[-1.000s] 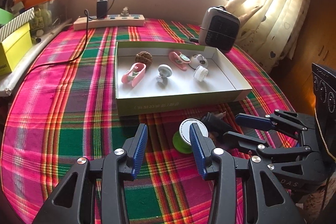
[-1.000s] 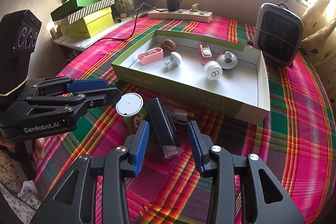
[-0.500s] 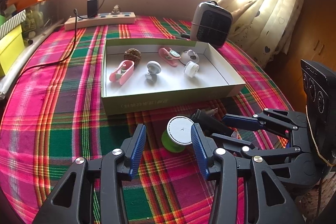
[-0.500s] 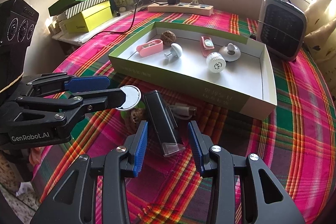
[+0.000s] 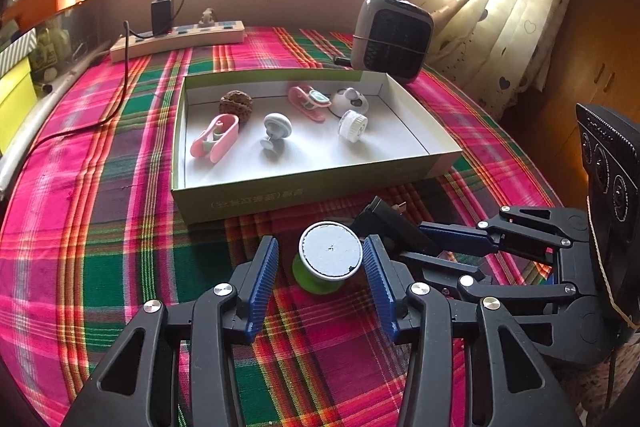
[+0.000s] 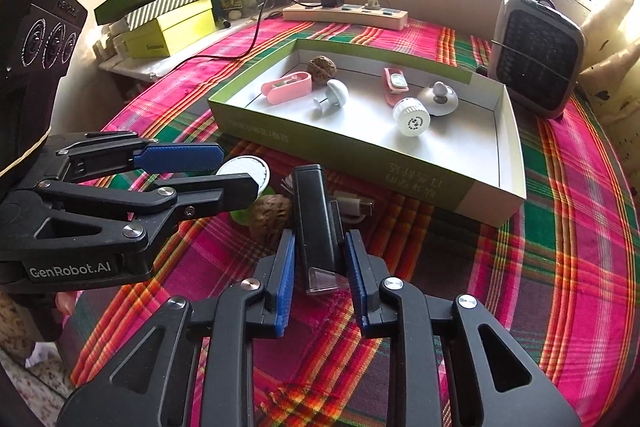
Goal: Organize objects
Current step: 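Grasp the green-and-white tape roll with the left gripper while the right gripper grasps the black flashlight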
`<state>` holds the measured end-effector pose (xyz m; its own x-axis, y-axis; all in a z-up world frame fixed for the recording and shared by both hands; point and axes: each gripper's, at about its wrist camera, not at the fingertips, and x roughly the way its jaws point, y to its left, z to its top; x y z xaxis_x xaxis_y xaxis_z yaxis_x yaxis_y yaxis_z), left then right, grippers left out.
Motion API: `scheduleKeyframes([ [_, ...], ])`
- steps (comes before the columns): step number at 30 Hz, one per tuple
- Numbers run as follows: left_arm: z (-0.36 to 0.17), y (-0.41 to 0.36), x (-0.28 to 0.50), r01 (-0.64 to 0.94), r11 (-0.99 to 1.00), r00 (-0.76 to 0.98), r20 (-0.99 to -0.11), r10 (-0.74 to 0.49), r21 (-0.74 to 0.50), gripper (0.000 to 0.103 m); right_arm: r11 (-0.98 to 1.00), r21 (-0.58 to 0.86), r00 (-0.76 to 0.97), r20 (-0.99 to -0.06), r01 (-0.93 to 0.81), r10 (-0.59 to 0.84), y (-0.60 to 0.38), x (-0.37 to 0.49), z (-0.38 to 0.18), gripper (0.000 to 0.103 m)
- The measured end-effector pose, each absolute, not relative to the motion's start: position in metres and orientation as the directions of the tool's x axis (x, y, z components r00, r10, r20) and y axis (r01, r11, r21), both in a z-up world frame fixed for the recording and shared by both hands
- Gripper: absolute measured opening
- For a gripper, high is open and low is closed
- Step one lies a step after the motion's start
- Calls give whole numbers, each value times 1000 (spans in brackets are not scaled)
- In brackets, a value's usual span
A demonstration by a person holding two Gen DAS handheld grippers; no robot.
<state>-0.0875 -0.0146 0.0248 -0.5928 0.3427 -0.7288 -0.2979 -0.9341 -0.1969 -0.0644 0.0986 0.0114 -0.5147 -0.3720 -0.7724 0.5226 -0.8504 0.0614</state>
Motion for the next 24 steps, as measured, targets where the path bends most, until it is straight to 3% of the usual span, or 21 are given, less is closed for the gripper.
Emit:
scheduleKeyframes([
  [24,19,-19,-93,-243,-960,-609,-749,262,-138,41,-885,42,-545,-774,464,-323,123,-50,14,25],
])
